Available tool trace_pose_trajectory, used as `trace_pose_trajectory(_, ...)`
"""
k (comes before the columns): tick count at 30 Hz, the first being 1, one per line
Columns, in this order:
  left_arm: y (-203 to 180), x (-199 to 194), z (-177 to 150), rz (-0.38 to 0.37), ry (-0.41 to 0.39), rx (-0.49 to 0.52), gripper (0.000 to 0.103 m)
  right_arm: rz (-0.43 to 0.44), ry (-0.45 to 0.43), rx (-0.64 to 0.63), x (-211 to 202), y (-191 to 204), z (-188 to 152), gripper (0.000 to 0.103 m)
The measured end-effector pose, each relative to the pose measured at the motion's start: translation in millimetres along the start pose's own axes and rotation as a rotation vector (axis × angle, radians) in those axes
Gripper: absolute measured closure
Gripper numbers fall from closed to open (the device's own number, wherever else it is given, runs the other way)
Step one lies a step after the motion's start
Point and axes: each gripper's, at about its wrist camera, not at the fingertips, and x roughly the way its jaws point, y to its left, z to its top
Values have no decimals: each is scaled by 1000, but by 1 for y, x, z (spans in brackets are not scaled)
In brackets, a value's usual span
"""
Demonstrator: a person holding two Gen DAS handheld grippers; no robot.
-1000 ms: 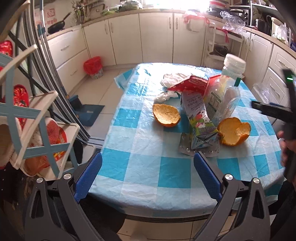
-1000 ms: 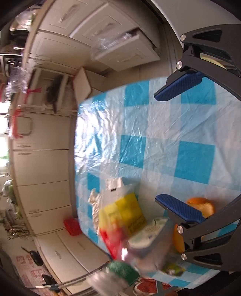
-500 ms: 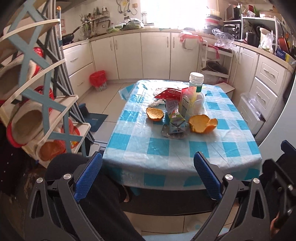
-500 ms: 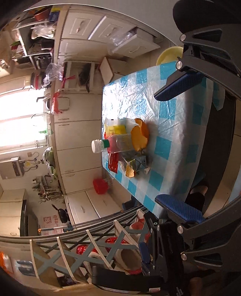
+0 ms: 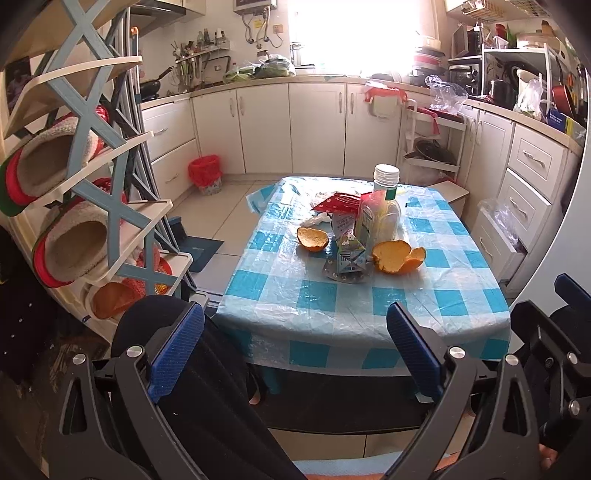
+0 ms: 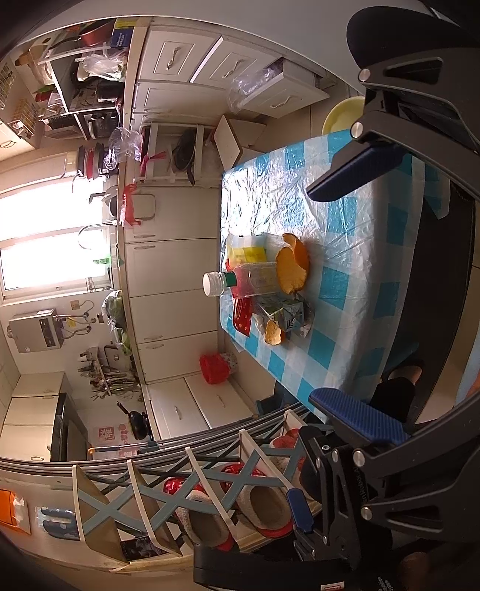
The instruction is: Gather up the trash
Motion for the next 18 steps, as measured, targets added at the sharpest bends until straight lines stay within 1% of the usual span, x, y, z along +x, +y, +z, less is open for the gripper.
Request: trace_pose_trajectory(18, -4, -4, -2, -2, -11, -3, 8, 0, 4, 4, -6, 3, 4, 6)
